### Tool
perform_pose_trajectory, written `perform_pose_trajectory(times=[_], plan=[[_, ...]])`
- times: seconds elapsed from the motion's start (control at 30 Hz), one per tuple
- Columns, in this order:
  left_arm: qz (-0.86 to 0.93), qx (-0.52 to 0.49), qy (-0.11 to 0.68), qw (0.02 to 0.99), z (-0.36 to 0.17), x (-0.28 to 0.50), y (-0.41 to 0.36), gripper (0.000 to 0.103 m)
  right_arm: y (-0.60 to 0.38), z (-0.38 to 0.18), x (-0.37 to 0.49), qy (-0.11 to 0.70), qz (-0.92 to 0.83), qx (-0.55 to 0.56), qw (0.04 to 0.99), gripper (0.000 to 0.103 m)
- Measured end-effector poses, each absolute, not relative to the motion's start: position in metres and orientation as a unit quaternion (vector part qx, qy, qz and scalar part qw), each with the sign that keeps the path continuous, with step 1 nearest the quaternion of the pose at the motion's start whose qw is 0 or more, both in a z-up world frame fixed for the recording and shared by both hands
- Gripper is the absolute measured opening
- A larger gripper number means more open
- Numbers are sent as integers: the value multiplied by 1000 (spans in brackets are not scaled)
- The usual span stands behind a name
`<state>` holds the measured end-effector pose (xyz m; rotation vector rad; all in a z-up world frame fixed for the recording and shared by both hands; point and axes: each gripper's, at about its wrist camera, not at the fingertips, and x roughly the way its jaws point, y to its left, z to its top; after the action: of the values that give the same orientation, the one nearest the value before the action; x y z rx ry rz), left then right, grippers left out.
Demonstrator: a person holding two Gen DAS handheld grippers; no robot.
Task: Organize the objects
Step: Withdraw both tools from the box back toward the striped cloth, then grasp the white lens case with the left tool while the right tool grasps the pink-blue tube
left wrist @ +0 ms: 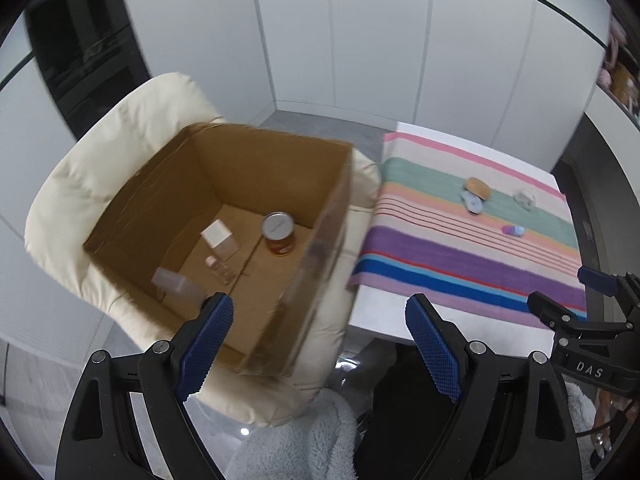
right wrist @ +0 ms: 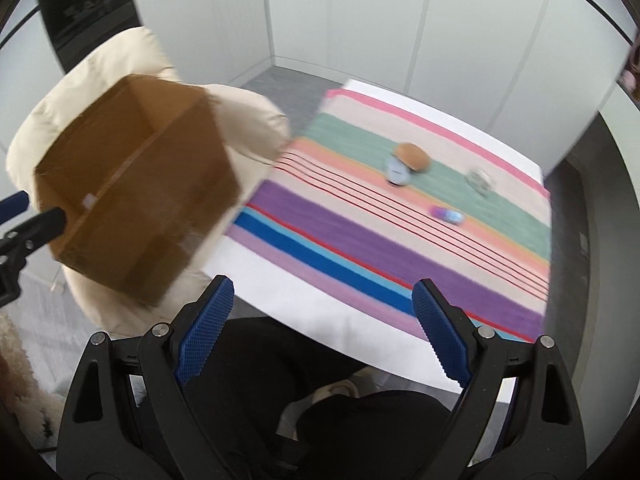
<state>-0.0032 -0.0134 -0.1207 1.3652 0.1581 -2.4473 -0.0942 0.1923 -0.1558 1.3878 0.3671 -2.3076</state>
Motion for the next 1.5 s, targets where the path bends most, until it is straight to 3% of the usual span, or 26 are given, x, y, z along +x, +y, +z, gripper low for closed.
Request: perform_pose_trajectory(times=[0.73,0.97,1.5], plan=[[-864,501,10,53,-147,-123,73,89,335,-199,-144,41,-846,527,73,93],[-839,543,39,-1,-202,-202,99,89,337,-219,-182,15,-860,505,64,93],[-819,574,-28,-15,-322,-328,128,90,303,-332,-295,-3,-856,513,62,93]])
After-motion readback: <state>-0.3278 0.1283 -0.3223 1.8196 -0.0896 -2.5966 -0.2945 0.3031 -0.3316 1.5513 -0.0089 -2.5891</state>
